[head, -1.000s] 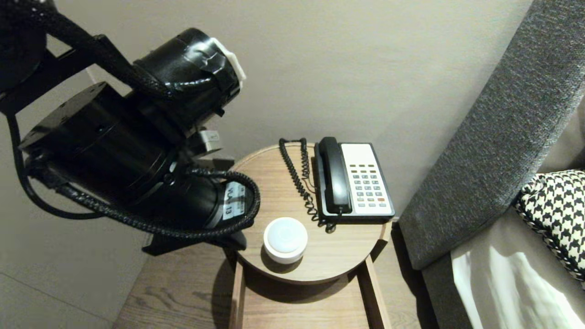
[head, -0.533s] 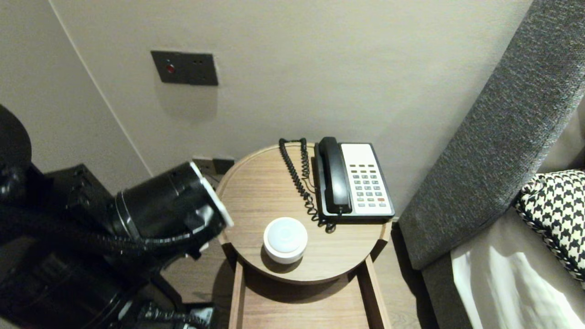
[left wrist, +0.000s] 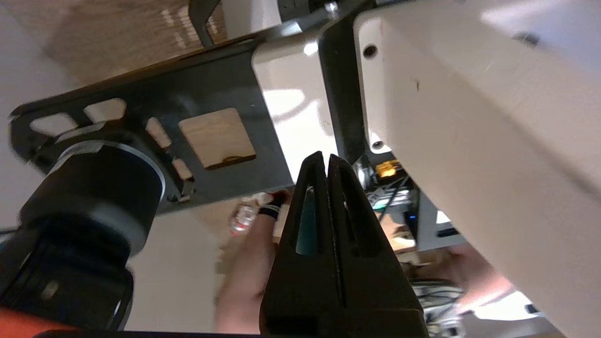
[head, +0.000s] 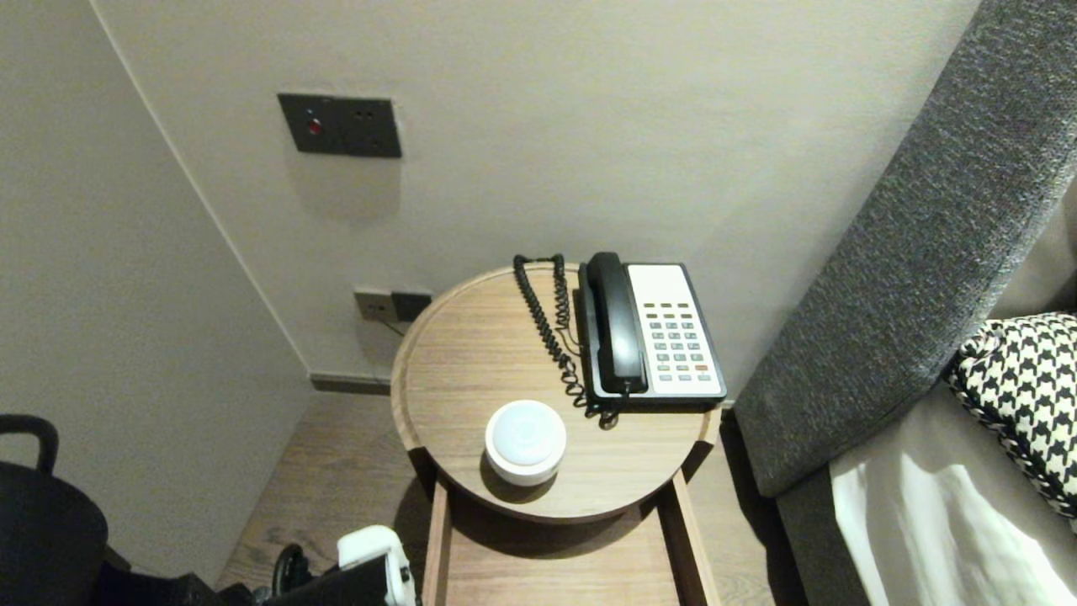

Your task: Close the nightstand drawer

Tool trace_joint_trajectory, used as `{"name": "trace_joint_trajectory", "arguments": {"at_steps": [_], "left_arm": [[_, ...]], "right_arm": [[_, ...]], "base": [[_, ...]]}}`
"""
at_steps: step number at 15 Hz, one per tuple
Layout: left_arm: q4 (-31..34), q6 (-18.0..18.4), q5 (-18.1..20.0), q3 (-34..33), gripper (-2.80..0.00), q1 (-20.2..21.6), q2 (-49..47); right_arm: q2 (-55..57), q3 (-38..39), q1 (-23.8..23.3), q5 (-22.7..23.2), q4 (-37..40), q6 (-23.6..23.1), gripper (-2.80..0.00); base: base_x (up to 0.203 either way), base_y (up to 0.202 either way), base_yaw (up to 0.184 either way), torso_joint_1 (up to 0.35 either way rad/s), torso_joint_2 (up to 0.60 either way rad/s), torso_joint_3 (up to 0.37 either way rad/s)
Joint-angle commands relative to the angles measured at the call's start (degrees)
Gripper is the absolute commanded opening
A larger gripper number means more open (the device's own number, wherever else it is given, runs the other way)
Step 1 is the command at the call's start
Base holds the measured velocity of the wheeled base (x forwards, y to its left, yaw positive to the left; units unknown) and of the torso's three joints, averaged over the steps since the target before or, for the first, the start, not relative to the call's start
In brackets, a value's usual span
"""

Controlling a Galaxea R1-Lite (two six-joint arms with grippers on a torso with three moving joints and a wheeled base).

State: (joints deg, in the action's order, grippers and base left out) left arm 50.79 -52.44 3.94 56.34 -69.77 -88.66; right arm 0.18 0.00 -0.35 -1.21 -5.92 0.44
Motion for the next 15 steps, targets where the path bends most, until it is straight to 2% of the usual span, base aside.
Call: {"name": "trace_joint_trajectory", "arguments": {"at_steps": [1,2,4,5,8,11,12,13,15], "left_arm": [[-2.4,-0.5,0.0,-3.6,-2.80,-2.5,-1.1],[-3.9,-0.6,-0.3,-5.2,-2.80,-3.5,-1.4],[-9.5,-0.6,-4.8,-9.0,-2.80,-5.7,-2.7],[-12.6,-0.6,-6.7,-10.5,-2.80,-5.9,-3.4],[-17.8,-0.7,-8.5,-12.9,-2.80,-6.0,-5.2],[-23.1,-0.7,-12.4,-14.4,-2.80,-6.0,-5.8],[-23.3,-0.7,-13.0,-14.5,-2.80,-6.1,-5.8],[-23.5,-0.7,-15.0,-14.6,-2.80,-6.1,-5.9],[-26.5,-0.7,-15.8,-14.9,-2.80,-6.1,-6.1]], "right_arm": [[0.1,2.3,0.0,0.0,-0.1,0.0,-2.80],[0.1,2.3,0.0,0.0,-0.1,0.0,-2.80],[0.1,2.3,0.0,0.0,-0.1,0.0,-2.80],[0.1,2.3,0.0,0.0,-0.1,0.0,-2.80],[0.1,2.3,0.0,0.0,-0.1,0.0,-2.80],[0.1,2.3,0.0,0.0,-0.1,0.0,-2.80],[0.1,2.3,0.0,0.0,-0.1,0.0,-2.80],[0.1,2.3,0.0,0.0,-0.1,0.0,-2.80],[0.1,2.3,0.0,0.0,-0.1,0.0,-2.80]], "base": [[0.000,0.000,0.000,0.000,0.00,0.000],[0.000,0.000,0.000,0.000,0.00,0.000],[0.000,0.000,0.000,0.000,0.00,0.000],[0.000,0.000,0.000,0.000,0.00,0.000],[0.000,0.000,0.000,0.000,0.00,0.000],[0.000,0.000,0.000,0.000,0.00,0.000],[0.000,0.000,0.000,0.000,0.00,0.000],[0.000,0.000,0.000,0.000,0.00,0.000],[0.000,0.000,0.000,0.000,0.00,0.000]]}}
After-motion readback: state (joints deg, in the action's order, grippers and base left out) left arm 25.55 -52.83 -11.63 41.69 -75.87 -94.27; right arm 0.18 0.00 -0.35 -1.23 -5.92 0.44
